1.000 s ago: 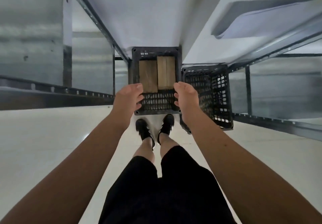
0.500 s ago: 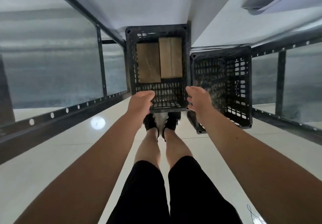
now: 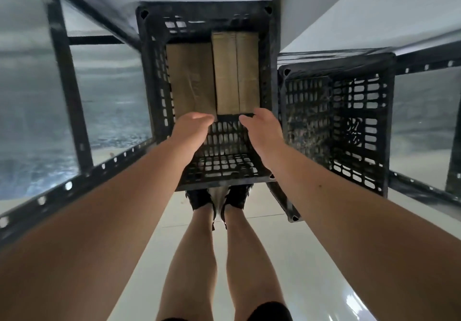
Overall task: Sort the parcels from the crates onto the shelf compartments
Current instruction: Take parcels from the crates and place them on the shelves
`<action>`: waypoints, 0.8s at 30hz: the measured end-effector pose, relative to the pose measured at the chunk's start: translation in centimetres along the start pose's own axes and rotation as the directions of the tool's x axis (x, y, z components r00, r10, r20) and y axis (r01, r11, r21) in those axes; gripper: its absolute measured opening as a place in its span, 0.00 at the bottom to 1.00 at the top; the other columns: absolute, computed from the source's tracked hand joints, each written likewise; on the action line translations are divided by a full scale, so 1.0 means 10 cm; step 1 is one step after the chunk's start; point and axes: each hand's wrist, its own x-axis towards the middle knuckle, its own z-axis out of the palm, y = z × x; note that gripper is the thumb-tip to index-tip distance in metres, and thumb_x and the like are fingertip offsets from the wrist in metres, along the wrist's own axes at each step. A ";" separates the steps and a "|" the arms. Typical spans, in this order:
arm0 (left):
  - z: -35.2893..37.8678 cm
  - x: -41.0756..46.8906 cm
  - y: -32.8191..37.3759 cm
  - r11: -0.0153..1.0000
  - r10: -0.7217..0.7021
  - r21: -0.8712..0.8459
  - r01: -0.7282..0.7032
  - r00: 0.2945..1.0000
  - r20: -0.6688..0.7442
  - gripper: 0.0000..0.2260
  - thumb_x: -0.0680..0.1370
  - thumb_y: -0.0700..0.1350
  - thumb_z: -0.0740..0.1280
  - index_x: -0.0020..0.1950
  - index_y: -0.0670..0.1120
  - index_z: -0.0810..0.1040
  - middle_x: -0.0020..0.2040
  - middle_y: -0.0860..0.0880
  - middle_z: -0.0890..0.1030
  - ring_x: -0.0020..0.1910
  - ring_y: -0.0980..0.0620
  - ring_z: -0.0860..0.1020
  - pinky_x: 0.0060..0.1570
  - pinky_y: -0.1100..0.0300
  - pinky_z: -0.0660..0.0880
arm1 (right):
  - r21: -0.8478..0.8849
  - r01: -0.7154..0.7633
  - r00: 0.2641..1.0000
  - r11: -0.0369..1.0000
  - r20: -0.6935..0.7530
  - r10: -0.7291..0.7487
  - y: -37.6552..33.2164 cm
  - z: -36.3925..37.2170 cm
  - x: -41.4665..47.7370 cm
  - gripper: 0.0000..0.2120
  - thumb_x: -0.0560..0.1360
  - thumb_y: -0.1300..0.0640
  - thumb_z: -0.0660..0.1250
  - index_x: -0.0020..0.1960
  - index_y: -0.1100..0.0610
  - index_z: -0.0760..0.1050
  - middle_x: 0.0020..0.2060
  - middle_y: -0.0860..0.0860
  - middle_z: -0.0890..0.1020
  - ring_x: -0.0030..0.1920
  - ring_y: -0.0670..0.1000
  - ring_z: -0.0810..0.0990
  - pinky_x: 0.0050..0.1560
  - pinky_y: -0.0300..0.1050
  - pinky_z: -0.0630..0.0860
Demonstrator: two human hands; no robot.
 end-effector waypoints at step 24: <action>0.54 1.30 -0.18 0.976 0.035 -0.214 -0.029 0.999 0.026 0.24 0.84 0.49 0.69 0.80 0.51 0.70 0.78 0.47 0.72 0.76 0.47 0.71 0.76 0.47 0.69 | -0.112 -0.034 0.976 0.993 -0.217 0.009 0.40 0.72 1.36 0.52 0.62 0.40 0.70 0.83 0.46 0.57 0.78 0.49 0.70 0.76 0.58 0.71 0.72 0.66 0.71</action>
